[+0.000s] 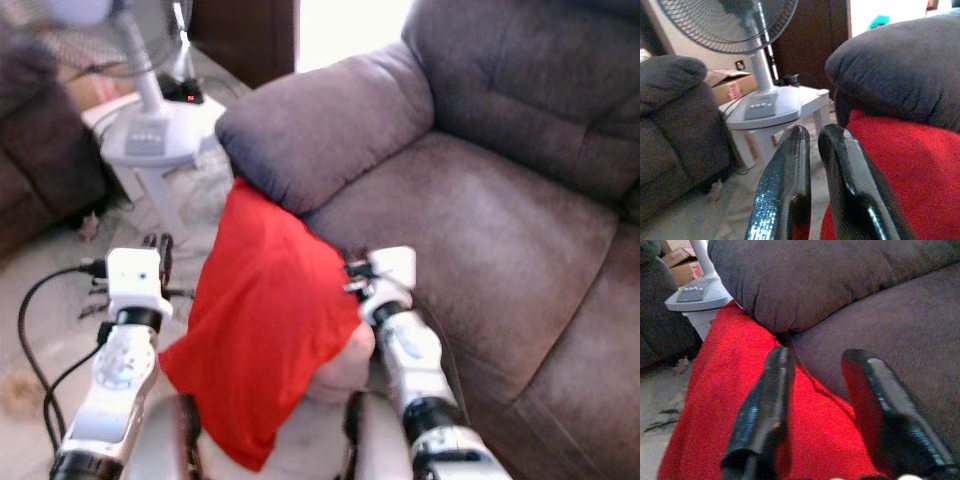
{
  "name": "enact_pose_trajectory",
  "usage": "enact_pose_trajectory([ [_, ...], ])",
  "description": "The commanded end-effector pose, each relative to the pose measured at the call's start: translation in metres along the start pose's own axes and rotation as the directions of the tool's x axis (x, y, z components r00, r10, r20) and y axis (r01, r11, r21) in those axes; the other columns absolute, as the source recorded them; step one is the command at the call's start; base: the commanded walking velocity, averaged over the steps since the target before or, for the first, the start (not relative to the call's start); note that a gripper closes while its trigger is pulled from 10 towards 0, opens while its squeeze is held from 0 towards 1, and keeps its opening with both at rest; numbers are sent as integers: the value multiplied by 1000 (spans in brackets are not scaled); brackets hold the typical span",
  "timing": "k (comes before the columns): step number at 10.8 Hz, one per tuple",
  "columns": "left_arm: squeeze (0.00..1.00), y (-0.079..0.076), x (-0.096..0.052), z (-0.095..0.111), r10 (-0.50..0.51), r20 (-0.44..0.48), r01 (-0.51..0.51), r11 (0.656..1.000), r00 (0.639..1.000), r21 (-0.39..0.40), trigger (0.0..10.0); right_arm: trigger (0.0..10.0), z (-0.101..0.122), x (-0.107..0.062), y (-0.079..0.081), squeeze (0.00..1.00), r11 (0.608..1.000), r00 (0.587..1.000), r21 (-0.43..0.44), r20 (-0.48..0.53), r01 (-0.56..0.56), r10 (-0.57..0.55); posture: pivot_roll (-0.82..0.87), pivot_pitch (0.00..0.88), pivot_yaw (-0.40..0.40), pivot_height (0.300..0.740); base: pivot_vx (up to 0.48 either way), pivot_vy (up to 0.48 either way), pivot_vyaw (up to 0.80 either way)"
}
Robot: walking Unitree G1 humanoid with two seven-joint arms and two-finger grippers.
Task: Move the pillow to the sofa from floor
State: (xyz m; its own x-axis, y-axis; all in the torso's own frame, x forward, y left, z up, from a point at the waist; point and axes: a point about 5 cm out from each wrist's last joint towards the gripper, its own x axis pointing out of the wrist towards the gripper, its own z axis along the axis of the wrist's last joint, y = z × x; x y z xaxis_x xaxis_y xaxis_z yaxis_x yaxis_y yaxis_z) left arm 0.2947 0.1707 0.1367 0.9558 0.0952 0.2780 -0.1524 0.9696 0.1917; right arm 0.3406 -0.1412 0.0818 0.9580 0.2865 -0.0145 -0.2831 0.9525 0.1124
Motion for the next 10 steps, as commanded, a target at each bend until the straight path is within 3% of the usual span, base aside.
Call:
enact_pose_trajectory([
  [1,0,1,-1,-1,6,-8,-6,1000,1000,9,10000,10000,-8,-2,1,1000,999,999,30,-42,15,-14,90,131,-55,525,0,0,0],
  [3,0,0,-2,-1,9,-12,-9,1000,1000,7,10000,10000,-12,-3,-7,1000,994,994,85,-86,67,-59,88,132,-59,525,0,0,0],
  [9,0,4,-6,-3,46,-20,-46,999,999,-2,10000,10000,-14,0,-12,1000,986,984,114,-147,119,-101,82,145,-87,525,0,0,0],
  [10,0,3,-6,-3,44,-20,-44,999,999,-7,10000,10000,-14,2,-11,0,984,981,127,-160,127,-106,81,145,-90,525,0,0,0],
])
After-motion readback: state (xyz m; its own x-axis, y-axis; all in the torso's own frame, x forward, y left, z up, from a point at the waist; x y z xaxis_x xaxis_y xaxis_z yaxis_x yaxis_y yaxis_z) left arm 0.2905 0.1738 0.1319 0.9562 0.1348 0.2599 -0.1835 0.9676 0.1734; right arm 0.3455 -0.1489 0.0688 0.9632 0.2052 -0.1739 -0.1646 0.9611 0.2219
